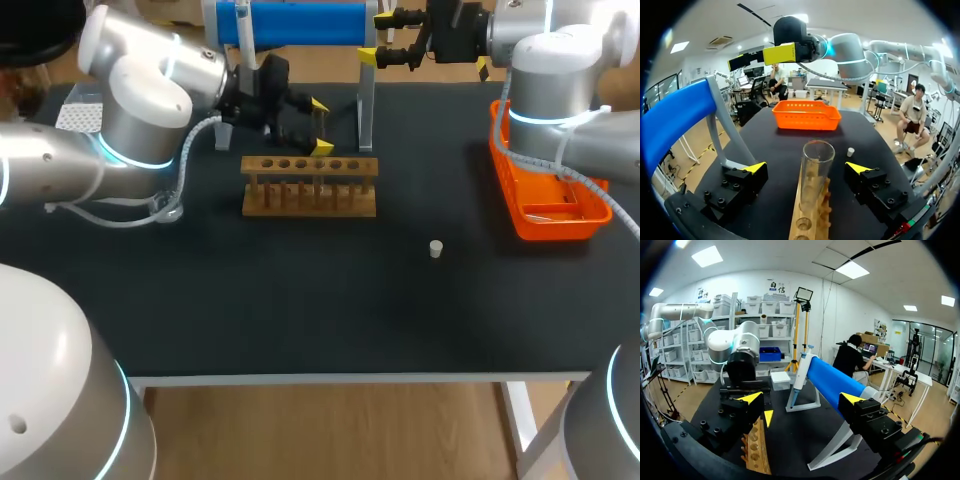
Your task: Invert the test tube, pick up the pipette, mount the tip to pipette, aspirate from beaker and dispense into the tube, eject the tip, return the pipette, and cap with the stopper.
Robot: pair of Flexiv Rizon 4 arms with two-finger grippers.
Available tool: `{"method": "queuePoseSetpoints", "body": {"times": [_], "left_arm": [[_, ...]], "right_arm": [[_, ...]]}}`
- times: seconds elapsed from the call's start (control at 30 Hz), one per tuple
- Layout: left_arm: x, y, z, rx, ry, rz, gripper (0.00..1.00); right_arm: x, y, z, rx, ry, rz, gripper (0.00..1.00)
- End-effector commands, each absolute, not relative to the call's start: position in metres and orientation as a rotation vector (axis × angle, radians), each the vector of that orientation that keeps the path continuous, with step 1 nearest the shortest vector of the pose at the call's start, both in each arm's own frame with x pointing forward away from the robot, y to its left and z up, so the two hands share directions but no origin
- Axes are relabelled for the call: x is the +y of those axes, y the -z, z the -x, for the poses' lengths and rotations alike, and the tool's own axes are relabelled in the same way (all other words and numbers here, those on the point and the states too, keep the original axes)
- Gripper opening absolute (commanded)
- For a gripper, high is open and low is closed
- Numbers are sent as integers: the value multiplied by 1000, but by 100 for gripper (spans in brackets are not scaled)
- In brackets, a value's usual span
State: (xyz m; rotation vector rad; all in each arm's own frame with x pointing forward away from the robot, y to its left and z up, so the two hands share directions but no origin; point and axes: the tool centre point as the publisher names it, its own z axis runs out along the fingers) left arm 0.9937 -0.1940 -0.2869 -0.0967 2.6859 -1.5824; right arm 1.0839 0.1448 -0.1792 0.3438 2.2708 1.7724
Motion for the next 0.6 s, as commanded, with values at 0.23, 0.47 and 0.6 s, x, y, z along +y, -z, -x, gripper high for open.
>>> {"method": "queuePoseSetpoints", "body": {"times": [0.23, 0.47, 0.6], "left_arm": [[-197, 290, -998, 2702, 1582, 91, 100], [-197, 290, -998, 2702, 1582, 91, 100], [-197, 290, -998, 2702, 1582, 91, 100]], "right_arm": [[144, 179, -1085, 2276, -1772, -342, 100], [144, 179, -1085, 2276, -1772, -342, 100], [144, 179, -1085, 2276, -1772, -342, 100]]}}
